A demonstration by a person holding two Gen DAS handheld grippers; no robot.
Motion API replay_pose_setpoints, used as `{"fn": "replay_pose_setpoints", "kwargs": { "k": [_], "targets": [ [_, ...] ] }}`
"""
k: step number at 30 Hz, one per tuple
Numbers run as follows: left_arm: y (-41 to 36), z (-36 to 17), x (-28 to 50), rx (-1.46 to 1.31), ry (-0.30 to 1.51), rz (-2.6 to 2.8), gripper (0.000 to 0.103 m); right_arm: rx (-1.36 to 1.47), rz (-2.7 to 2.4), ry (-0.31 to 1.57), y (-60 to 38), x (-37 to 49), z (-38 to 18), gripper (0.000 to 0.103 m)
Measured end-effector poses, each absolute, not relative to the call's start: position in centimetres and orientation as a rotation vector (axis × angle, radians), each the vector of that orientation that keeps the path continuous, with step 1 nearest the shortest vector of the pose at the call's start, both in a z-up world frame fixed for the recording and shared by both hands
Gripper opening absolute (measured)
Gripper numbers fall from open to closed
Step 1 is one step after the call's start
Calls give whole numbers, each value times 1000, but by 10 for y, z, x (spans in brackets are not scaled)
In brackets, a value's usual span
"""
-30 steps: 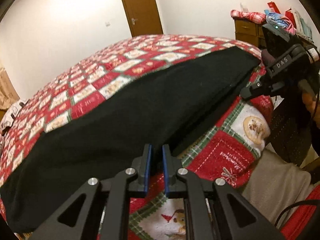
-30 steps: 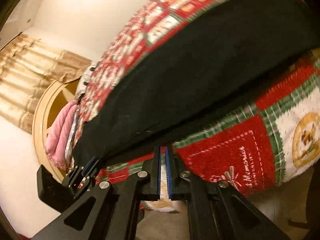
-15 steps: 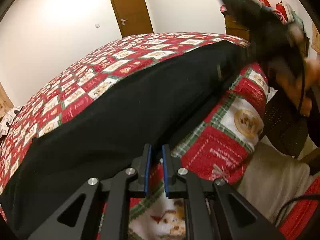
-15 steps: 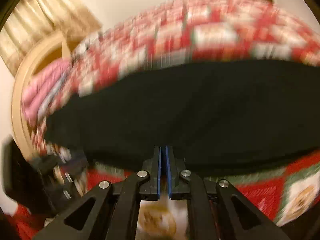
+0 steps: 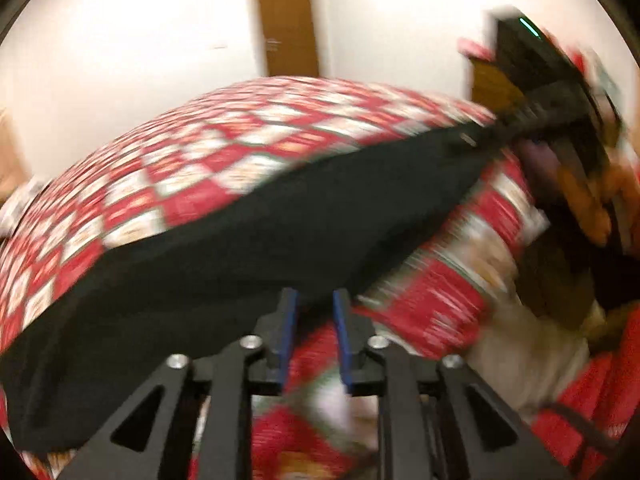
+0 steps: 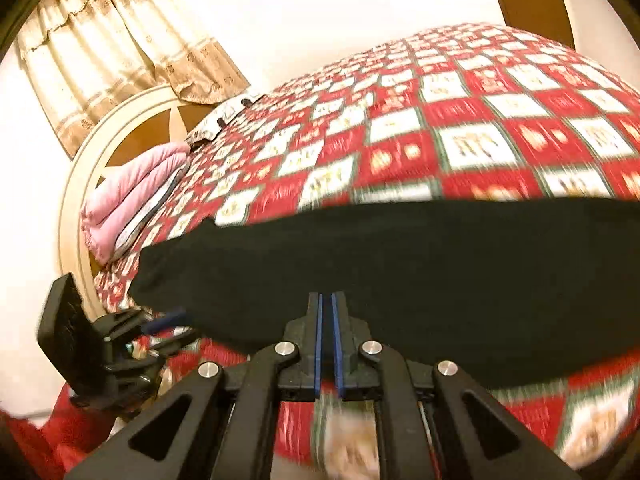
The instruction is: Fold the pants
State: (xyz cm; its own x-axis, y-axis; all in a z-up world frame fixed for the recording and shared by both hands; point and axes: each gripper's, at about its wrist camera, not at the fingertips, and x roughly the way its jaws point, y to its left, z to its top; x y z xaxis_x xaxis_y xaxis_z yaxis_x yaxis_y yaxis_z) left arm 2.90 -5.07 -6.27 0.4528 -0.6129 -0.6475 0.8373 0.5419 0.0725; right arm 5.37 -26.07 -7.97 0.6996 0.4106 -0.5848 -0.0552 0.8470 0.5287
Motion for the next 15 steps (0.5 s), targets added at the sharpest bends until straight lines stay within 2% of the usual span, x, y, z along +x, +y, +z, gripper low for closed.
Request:
{"fn": "replay_pose_setpoints", "kwargs": {
  "k": [1, 2, 5, 7, 10, 11, 13, 15],
  "targets": [
    [-42, -59, 42, 362, 613, -873, 38, 479, 259, 760, -253, 64, -84, 5],
    [-33, -56, 55, 316, 617, -815, 42, 463, 260, 772, -247, 72, -89, 5],
    [-17, -56, 85, 264, 626, -676, 42, 460, 344, 907, -208, 84, -124, 6],
    [-12, -66, 100, 298, 632, -577, 43, 398, 314, 845, -188, 64, -132, 6],
    [3, -88, 124, 318, 685, -448, 45, 408, 330, 860, -185, 50, -134, 6],
    [10, -93, 131, 282, 696, -434, 57, 456, 341, 875, -191, 50, -136, 6],
    [25, -95, 138, 175, 709, -412, 68, 563, 389, 914, -202, 49, -139, 6],
    [26, -94, 139, 159, 714, -386, 69, 609, 423, 942, -209, 47, -136, 6]
  ]
}}
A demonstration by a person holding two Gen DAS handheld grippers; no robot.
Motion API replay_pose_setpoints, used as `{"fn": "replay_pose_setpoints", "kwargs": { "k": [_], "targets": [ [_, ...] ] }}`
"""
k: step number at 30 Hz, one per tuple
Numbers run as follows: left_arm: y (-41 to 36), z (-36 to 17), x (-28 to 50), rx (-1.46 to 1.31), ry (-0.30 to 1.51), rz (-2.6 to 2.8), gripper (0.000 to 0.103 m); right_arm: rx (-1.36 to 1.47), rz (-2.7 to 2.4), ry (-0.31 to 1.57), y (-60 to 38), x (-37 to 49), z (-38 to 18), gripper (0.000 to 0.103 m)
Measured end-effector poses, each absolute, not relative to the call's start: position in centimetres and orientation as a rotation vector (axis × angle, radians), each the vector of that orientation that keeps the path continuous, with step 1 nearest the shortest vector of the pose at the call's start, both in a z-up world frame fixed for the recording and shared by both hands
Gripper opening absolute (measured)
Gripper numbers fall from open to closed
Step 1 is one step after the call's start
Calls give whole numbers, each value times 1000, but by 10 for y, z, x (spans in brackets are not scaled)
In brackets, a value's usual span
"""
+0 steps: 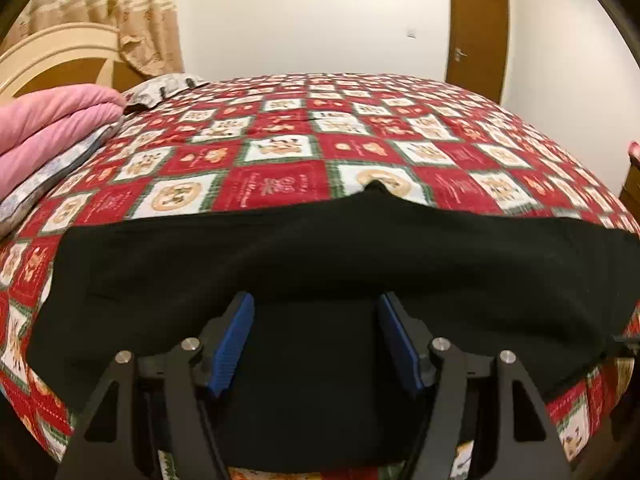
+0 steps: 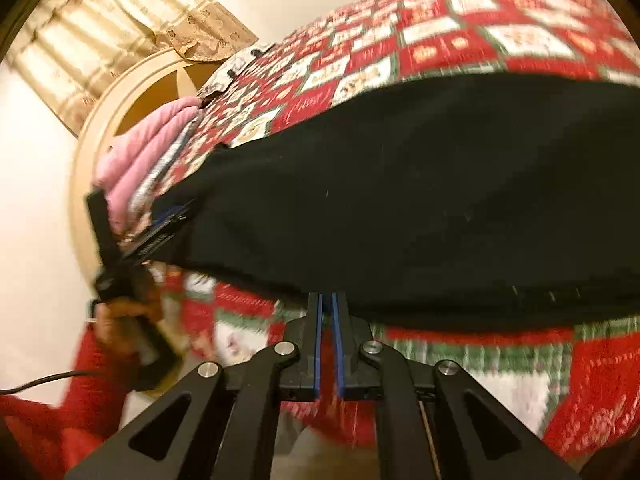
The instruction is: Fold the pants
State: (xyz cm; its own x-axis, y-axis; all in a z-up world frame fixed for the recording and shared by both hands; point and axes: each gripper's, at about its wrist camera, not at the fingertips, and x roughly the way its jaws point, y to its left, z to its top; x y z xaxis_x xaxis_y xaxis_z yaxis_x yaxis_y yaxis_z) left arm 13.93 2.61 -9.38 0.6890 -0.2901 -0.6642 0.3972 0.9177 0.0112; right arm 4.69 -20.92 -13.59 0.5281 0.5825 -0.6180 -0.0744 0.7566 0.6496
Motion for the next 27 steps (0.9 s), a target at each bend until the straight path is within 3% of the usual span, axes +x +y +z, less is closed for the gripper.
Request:
{"fn": "replay_pose_setpoints", "kwargs": {
  "k": [6, 8, 9, 10, 12, 16, 22, 24, 25, 27],
  "targets": [
    [-1, -77, 122, 266, 668, -376, 69, 577, 153, 756, -310, 14, -92, 10],
    [-10, -65, 114, 238, 650, -433, 69, 616, -19, 734, -366, 2, -91, 45],
    [-18, -61, 111, 229, 643, -471, 70, 652, -102, 711, -396, -7, -93, 70],
    [-32, -56, 105, 227, 634, -526, 74, 683, -178, 675, -421, -17, -95, 75],
    [-56, -51, 98, 234, 619, -595, 77, 730, -263, 648, -459, -29, -100, 75],
    [-119, -58, 82, 254, 653, -735, 77, 747, -352, 778, -502, -22, -131, 75],
    [-167, -88, 58, 288, 737, -797, 77, 555, -397, 960, -487, 10, -148, 75],
    [-173, -98, 43, 350, 691, -768, 81, 514, -406, 1009, -482, 15, -150, 76],
    [-173, -100, 37, 373, 663, -751, 84, 512, -393, 1012, -481, 16, -150, 75],
    [-171, -99, 36, 356, 673, -751, 84, 497, -364, 1014, -478, 15, -149, 63]
  ]
}}
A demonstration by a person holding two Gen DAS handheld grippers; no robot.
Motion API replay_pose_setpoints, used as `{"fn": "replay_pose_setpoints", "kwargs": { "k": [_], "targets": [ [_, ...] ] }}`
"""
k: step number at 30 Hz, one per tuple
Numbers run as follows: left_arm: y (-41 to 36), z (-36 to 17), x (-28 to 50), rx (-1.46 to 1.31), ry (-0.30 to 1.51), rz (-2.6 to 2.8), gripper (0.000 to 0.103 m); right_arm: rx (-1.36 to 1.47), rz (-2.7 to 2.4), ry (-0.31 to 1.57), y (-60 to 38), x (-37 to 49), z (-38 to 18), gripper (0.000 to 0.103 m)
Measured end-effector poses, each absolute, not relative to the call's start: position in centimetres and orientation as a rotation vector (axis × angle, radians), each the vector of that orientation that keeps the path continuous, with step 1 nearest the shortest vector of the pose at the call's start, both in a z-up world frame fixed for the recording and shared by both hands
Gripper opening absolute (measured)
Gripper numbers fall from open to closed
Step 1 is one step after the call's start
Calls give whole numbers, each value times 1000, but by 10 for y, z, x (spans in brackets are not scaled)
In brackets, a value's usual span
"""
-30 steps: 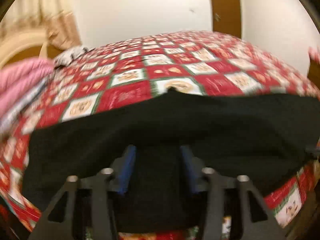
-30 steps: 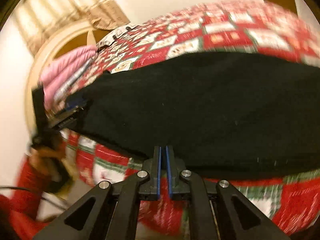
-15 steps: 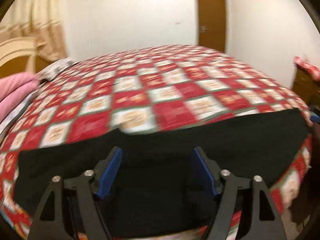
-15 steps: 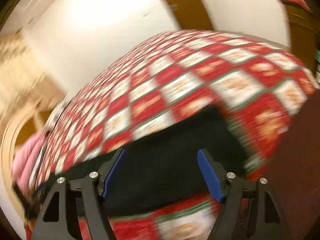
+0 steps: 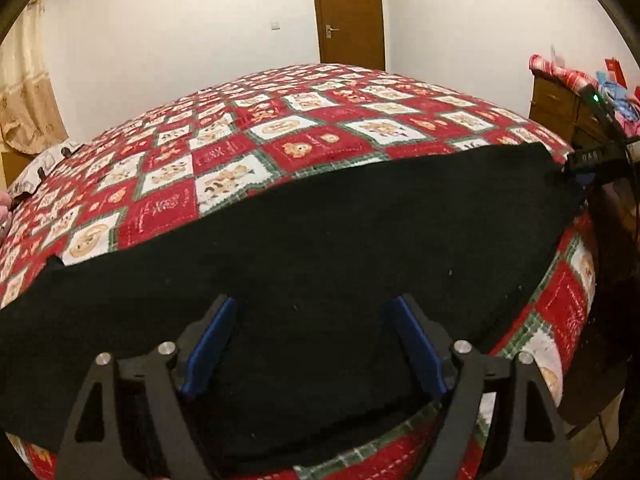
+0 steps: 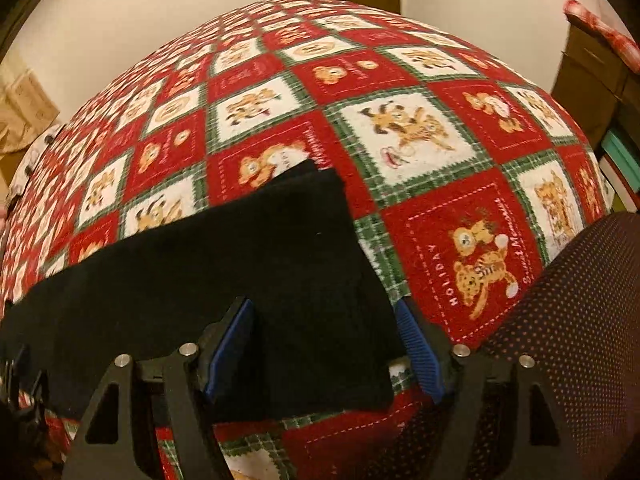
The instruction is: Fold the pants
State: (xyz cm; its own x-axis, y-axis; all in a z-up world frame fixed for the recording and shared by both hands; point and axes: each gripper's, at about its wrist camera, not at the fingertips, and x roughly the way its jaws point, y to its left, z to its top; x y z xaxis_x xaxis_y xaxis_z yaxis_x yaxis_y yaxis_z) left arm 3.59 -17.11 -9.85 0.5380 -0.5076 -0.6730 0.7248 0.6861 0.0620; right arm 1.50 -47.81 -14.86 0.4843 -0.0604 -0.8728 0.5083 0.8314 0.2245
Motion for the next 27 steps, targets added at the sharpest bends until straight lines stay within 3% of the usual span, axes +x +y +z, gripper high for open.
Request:
{"fn": "replay_pose_setpoints", "kwargs": {
  "k": [4, 10, 16, 19, 27],
  "targets": [
    [-167, -97, 40, 349, 688, -773, 85, 508, -291, 995, -477, 6, -147, 15],
    [-173, -100, 32, 363, 687, -762, 89, 320, -402, 844, -459, -4, -94, 12],
    [-173, -100, 31, 373, 691, -766, 91, 342, -417, 976, -469, 7, -128, 12],
    [-167, -96, 33, 368, 708, -801, 91, 351, -423, 955, -464, 6, -124, 12],
    [-125, -69, 49, 245, 673, -771, 91, 133, -146, 818, -338, 31, -49, 13]
  ]
}}
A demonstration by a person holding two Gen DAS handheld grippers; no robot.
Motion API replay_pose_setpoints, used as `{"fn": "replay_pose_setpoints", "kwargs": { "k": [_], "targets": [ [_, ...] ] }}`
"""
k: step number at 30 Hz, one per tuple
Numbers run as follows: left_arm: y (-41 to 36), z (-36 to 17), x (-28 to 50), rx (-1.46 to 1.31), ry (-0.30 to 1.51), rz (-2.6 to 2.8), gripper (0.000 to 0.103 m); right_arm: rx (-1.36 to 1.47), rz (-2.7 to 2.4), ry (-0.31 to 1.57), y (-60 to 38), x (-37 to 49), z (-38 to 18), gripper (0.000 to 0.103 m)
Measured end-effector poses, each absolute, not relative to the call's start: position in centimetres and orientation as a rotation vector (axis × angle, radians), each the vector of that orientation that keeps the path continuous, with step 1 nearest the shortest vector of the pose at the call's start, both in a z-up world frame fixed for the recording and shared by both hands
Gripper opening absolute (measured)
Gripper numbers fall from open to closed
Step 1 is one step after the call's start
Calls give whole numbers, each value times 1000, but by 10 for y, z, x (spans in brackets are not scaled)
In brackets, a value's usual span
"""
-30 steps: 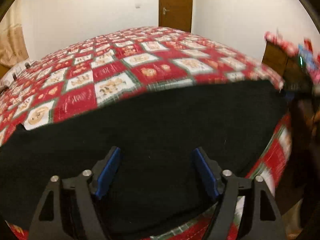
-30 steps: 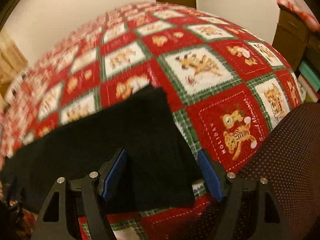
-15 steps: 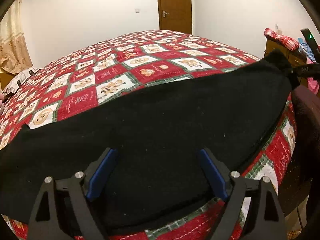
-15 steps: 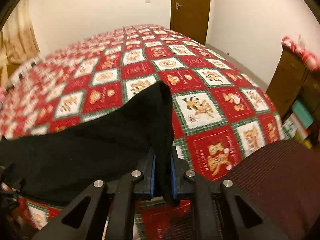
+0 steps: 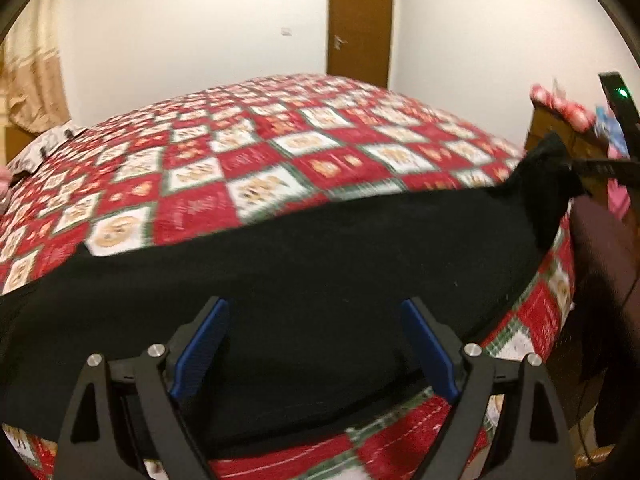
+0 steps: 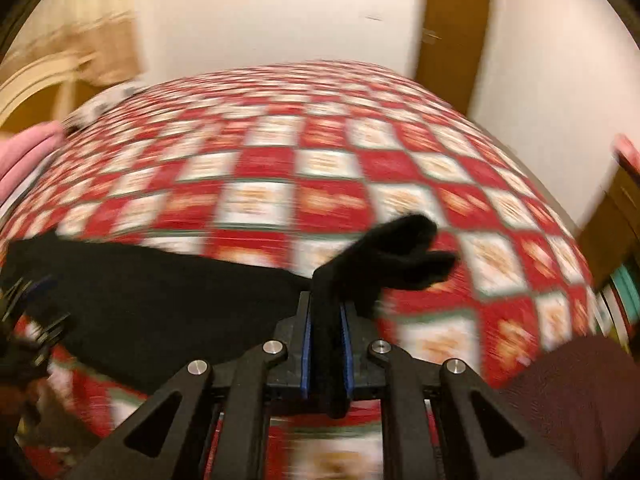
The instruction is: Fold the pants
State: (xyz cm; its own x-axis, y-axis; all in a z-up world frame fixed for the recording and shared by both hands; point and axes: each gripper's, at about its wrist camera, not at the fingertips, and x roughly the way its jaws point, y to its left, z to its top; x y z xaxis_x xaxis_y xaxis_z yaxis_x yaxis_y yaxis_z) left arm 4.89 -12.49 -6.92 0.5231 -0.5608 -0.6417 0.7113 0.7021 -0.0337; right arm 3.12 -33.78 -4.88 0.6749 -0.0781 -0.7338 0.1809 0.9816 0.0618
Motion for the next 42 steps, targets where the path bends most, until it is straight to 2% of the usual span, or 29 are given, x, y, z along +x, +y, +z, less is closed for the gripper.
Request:
{"fn": "replay_pose_setpoints", "kwargs": {
  "k": [3, 7, 9, 11, 13, 18, 22, 24, 25, 26, 31, 34, 37, 42],
  "targets": [
    [-108, -62, 58, 205, 655, -731, 91, 119, -9, 810, -289, 48, -49, 13],
    [-87, -64, 69, 184, 662, -673, 91, 118, 178, 831, -220, 69, -79, 15],
    [-75, -68, 74, 166, 677, -652, 91, 134, 248, 870, -197, 77, -101, 32],
    [-66, -72, 77, 154, 692, -638, 91, 143, 274, 838, -184, 73, -109, 67],
    [-60, -75, 78, 143, 701, -633, 91, 178, 324, 791, -180, 66, -103, 78],
    [-55, -81, 84, 117, 722, -632, 91, 352, 505, 713, -199, 41, -76, 78],
    [-57, -83, 82, 119, 728, -644, 91, 430, 437, 626, -235, 28, -58, 77],
    [-59, -85, 81, 122, 736, -644, 91, 440, 313, 650, -252, 36, -65, 56],
    [-60, -86, 81, 121, 741, -645, 91, 448, 267, 674, -257, 42, -71, 33],
    [-61, -87, 80, 121, 746, -648, 91, 457, 236, 697, -259, 47, -78, 22],
    [-67, -83, 73, 157, 730, -656, 91, 419, 301, 841, -221, 54, -126, 22],
    [-72, -85, 74, 159, 743, -656, 91, 314, 327, 789, -192, 34, -121, 25],
    [-78, -86, 72, 173, 756, -669, 91, 418, 408, 786, -203, 33, -117, 24],
    [-87, -83, 63, 214, 727, -686, 91, 428, 328, 698, -234, 46, -98, 24]
  ]
}}
